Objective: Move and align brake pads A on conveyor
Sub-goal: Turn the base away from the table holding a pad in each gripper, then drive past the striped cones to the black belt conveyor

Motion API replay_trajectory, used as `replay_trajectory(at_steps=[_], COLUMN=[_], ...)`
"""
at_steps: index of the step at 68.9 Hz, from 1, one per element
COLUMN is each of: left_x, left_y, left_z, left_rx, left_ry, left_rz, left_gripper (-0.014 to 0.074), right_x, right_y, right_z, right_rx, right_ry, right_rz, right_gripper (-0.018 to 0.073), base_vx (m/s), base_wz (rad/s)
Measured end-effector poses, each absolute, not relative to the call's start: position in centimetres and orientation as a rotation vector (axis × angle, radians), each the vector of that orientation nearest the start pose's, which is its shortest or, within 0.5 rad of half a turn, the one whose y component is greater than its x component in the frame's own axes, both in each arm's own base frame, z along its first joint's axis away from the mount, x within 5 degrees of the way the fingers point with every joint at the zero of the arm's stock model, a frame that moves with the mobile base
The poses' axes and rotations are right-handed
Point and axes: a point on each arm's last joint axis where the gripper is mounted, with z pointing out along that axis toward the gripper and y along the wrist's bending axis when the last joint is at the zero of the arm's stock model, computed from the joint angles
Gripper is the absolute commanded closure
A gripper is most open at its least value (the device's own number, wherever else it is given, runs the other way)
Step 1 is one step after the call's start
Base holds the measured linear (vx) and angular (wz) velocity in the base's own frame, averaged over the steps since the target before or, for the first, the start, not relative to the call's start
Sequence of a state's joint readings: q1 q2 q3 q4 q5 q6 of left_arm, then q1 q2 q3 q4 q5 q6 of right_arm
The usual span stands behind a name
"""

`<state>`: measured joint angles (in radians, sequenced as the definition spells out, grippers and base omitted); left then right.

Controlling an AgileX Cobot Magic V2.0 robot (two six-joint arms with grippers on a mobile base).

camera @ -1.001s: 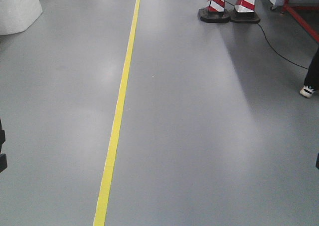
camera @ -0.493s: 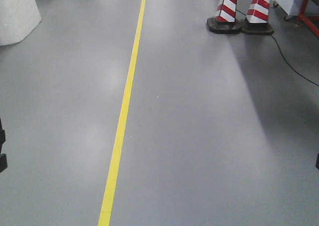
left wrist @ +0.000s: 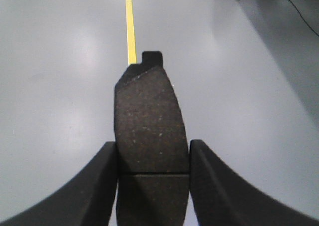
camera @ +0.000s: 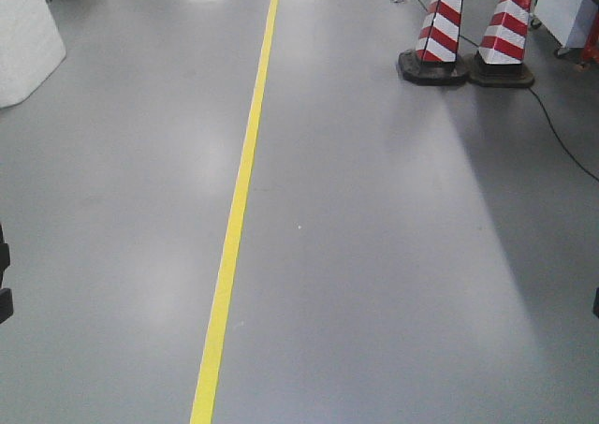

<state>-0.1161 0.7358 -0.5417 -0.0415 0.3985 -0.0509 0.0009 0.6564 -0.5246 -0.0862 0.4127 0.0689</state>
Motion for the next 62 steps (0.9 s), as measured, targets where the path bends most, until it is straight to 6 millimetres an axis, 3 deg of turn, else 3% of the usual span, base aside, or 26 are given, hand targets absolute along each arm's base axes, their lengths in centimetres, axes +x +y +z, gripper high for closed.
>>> replay_trajectory(at_steps=[62], left_x=[14.67], left_y=[-1.86], left_z=[29.22], left_rx=[0.038], left_ry=[2.079], left_rz=[-0.142], left_gripper=[0.0514], right_x=[13.29], right_y=[-0.3], right_z=[29.66], right_rx=[0.011], right_ry=[2.027], right_rz=[-0.041], right_gripper=[0.0534], base_vx=[0.61], base_wz=[-0.01])
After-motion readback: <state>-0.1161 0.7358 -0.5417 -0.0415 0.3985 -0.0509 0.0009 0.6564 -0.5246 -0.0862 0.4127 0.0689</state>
